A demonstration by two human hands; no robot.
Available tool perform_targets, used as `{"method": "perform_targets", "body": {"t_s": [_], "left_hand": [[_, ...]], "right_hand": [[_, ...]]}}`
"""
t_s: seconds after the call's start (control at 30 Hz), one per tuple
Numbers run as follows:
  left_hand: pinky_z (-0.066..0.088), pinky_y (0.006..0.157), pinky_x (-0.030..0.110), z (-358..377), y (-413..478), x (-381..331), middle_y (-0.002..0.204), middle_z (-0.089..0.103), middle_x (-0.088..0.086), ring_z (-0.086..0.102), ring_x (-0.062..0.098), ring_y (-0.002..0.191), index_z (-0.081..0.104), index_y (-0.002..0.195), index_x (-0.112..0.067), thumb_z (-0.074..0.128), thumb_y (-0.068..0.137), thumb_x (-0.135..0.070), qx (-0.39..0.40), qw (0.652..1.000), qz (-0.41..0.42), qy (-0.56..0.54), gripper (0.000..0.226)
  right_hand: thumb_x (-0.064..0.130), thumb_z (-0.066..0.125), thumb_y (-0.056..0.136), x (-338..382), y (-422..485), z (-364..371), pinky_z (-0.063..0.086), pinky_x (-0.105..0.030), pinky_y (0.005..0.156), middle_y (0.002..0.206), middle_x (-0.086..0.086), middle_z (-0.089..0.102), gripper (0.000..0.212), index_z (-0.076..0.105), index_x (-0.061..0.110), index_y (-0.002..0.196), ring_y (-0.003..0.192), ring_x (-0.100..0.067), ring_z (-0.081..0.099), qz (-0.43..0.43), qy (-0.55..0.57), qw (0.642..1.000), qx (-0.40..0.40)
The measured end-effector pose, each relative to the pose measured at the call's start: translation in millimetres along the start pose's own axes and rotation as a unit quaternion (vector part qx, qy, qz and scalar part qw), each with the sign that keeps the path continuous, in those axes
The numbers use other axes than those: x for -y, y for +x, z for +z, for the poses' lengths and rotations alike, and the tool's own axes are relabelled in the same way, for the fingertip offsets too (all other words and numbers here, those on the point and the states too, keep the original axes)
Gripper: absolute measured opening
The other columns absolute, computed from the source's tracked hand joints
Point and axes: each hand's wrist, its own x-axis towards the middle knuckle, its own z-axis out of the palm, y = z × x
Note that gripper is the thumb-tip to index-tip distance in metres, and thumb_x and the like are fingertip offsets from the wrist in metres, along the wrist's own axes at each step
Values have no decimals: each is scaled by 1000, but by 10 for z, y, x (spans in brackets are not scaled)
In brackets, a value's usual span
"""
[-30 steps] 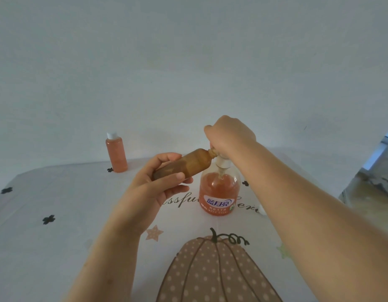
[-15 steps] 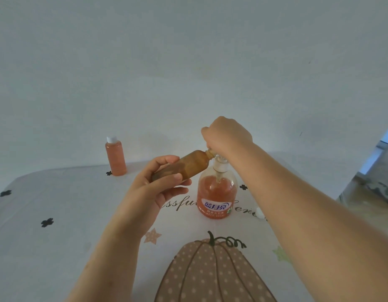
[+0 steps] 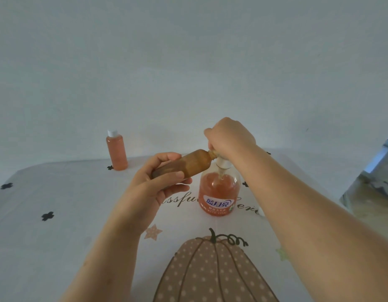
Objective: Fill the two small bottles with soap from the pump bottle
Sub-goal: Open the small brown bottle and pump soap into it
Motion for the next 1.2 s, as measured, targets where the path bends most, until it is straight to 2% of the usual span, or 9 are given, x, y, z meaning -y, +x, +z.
{"method": "perform_targets", "body": {"t_s": [0.2,0.33,0.5,0.67,0.83,1.2], "left_hand": [[58,75,32,46,-12,-25,98,69,15,69,32,79,63,107,-8,66,72,0,-7,999,13,-28,36],[58,76,32,84,-39,-49,98,69,14,69,32,80,63,107,-8,66,72,-1,-3,999,20,-45,36],[58,74,32,65,-37,-60,99,70,15,69,33,82,64,108,-8,67,71,-2,-5,999,10,-33,37],[59,73,33,52,-14,-43,96,70,16,69,32,80,64,107,-7,66,69,-1,-12,999,-11,-37,38],[59,73,33,22,5,-18,97,69,16,68,33,79,65,105,-7,66,68,-1,-18,999,-22,-30,38],[59,76,34,47,-32,-58,97,71,13,68,34,81,65,105,-9,68,70,0,-9,1000,-2,-27,36]], "right_hand": [[16,50,88,61,-29,-100,35,-26,55,85,-3,73,23,72,12,90,66,-23,59,-7,-14,1000,-22],[17,48,91,101,-47,-177,34,-25,54,84,-3,71,20,65,14,81,61,-21,55,-37,-57,997,-41],[18,49,89,116,-30,-148,36,-25,55,75,-2,66,27,75,12,93,58,-20,54,-9,-50,999,-16],[20,46,91,42,18,-92,39,-27,59,80,-4,72,30,75,11,96,65,-25,59,-2,-19,1000,-15],[26,45,94,-29,80,30,37,-28,57,87,-5,72,31,74,12,95,74,-25,62,-7,-16,1000,-24],[25,45,93,-18,29,-27,39,-28,58,87,-5,73,32,73,11,94,72,-25,62,-12,1,999,-42]]}}
